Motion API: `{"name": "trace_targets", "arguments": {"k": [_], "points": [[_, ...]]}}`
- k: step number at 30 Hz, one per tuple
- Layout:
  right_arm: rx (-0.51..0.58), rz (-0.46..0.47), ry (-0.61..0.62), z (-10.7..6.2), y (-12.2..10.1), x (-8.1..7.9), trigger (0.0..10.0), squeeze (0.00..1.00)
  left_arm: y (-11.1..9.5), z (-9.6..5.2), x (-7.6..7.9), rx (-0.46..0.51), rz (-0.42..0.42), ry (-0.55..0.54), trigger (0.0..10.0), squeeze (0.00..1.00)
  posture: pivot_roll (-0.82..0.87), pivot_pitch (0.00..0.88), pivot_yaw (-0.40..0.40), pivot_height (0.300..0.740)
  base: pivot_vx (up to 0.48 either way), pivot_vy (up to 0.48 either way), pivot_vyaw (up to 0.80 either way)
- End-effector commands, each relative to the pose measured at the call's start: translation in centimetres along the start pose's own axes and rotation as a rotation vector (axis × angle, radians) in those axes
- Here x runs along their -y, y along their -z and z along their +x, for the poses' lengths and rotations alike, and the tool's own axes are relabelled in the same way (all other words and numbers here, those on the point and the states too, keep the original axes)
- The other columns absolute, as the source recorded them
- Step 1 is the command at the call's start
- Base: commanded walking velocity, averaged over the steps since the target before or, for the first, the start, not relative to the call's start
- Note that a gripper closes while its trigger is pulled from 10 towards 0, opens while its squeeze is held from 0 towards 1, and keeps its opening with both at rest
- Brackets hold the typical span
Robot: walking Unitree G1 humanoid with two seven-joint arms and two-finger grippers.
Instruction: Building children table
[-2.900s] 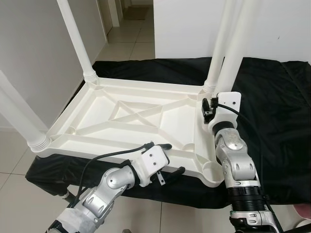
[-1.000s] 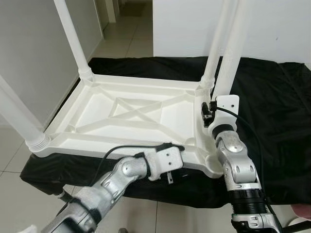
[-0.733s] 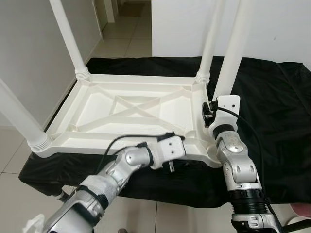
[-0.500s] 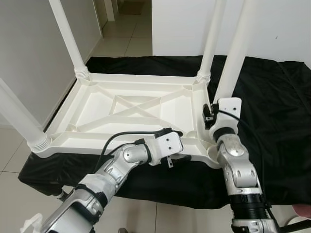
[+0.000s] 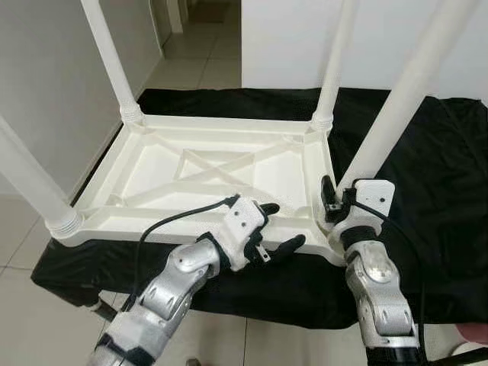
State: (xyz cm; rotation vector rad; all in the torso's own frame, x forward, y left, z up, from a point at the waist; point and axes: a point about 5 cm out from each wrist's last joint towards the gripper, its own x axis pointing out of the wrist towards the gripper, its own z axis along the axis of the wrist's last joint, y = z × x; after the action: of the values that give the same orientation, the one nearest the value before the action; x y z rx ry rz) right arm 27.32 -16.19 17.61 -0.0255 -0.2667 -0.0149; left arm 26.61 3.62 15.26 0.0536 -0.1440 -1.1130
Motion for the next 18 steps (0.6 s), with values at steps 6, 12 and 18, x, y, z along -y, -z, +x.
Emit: {"name": "trace_targets", "arguments": {"k": [6, 12, 18], "points": [[-0.001, -0.005, 0.018, -2.2, 0.4, 0.7, 10.0, 0.00, -0.9, -0.6, 0.8, -0.015, -0.037, -0.003, 10.0, 0.00, -0.09, 0.079, 0.058, 0.740, 0.000, 0.000, 0.00], [-0.027, 0.000, 0.002, -3.1, 1.3, 0.7, 10.0, 0.00, -1.3, -0.9, 1.1, -0.023, -0.069, 0.006, 10.0, 0.00, -0.09, 0.081, 0.060, 0.740, 0.000, 0.000, 0.00], [-0.051, -0.011, -0.046, -3.9, 2.1, 0.6, 10.0, 0.00, -1.1, -1.3, 1.5, -0.062, -0.101, 0.030, 10.0, 0.00, -0.10, 0.084, 0.070, 0.740, 0.000, 0.000, 0.00]]}}
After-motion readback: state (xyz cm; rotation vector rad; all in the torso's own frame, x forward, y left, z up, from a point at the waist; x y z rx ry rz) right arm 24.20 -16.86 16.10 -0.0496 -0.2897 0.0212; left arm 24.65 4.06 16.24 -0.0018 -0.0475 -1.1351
